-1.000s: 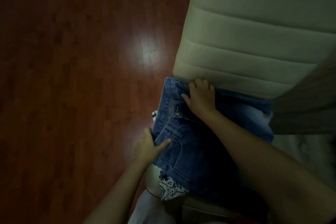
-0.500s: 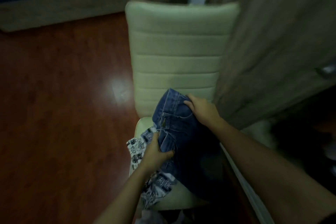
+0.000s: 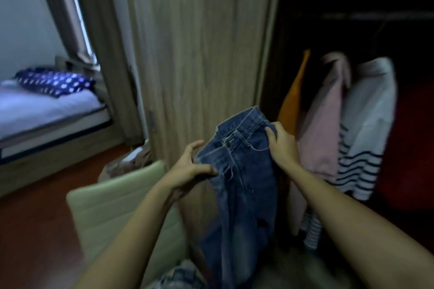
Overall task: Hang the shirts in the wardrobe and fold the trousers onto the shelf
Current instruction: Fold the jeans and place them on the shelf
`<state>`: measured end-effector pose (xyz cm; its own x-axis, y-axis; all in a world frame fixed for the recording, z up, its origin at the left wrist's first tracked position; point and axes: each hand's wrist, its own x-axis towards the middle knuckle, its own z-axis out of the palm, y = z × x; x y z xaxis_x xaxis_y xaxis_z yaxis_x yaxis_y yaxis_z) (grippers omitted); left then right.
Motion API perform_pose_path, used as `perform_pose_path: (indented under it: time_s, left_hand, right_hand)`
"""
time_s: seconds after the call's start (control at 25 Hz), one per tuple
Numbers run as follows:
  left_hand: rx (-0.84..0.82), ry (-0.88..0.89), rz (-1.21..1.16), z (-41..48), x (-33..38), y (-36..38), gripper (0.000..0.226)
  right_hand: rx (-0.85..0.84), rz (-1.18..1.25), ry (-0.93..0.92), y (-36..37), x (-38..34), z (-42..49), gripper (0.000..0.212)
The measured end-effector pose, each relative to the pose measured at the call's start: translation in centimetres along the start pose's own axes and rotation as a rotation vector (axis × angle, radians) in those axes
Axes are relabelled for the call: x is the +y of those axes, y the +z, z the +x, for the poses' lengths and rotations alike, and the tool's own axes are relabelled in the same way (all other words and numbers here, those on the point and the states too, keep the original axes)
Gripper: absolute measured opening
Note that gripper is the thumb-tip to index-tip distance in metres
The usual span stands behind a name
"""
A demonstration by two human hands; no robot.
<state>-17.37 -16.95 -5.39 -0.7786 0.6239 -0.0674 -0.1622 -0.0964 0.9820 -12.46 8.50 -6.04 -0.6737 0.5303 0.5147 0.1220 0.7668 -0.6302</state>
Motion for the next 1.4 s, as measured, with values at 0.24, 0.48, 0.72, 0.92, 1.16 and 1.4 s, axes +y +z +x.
perform_pose_path:
  time_s: [0.24, 0.48, 0.72, 0.92, 1.16, 1.4]
  left_hand:
    - [0.194, 0.643, 0.128, -0.1, 18.6, 4.5, 0.028]
    - [0.361, 1.066, 0.964, 1.1, 22.0, 5.7, 0.028]
    - [0.400, 1.095, 1.334, 0.7, 23.9, 8.0, 0.024]
    - [0.234, 1.173, 1.010, 0.9, 25.7, 8.3, 0.014]
    - [-0.131, 0.696, 0.020, 1.7, 23.7, 8.6, 0.016]
    - [-0.122, 0.298, -0.139, -0.3, 25.3, 16.0, 0.036]
  right_hand:
    - [0.537, 0.200, -0.064, -18.9, -6.4, 6.8, 0.028]
    - [0.237, 0.223, -0.286, -26.3, -9.3, 6.0, 0.021]
    - [0.226, 0.395, -0.168, -29.8, -8.0, 4.0, 0.019]
    - [0.237, 0.574, -0.173, -31.9, -8.5, 2.7, 0.035]
    - [0.092, 0.740, -0.099, -31.9, -8.5, 0.6, 0.075]
    - [0.284, 1.016, 0.204, -28.8, -12.4, 2.3, 0.016]
